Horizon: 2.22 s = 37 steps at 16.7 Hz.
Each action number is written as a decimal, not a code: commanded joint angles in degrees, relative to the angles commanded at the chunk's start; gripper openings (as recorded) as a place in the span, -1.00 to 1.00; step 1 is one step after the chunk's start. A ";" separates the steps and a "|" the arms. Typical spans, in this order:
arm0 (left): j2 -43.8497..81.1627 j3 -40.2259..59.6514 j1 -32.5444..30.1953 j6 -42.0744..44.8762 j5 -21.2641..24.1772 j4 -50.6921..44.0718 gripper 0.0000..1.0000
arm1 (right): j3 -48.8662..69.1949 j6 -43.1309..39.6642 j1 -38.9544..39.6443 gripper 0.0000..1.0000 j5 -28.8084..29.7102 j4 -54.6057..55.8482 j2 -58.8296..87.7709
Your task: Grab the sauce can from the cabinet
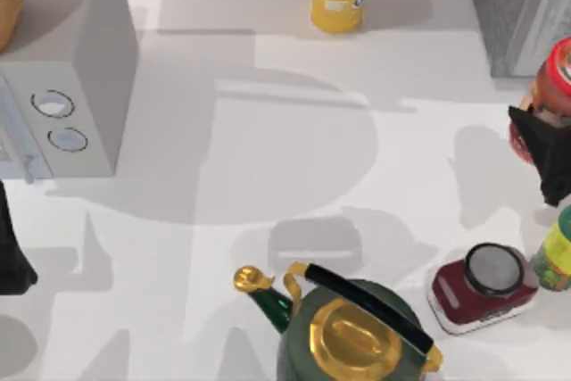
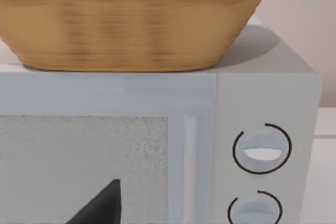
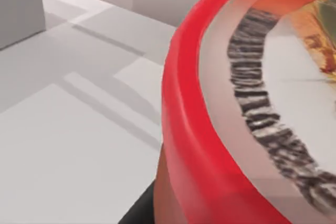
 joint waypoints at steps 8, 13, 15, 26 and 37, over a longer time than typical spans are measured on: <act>0.00 0.00 0.00 0.00 0.00 0.00 1.00 | 5.48 -3.66 1.37 -1.00 -7.53 6.62 21.15; 0.00 0.00 0.00 0.00 0.00 0.00 1.00 | 5.24 -3.57 1.10 -1.00 -7.57 6.60 21.36; 0.00 0.00 0.00 0.00 0.00 0.00 1.00 | 5.69 -3.52 1.68 -1.00 -7.40 7.46 22.34; 0.00 0.00 0.00 0.00 0.00 0.00 1.00 | 11.32 -0.90 7.10 -1.00 -2.17 19.98 39.07; 0.00 0.00 0.00 0.00 0.00 0.00 1.00 | 11.32 -0.90 7.10 0.51 -2.17 19.98 39.07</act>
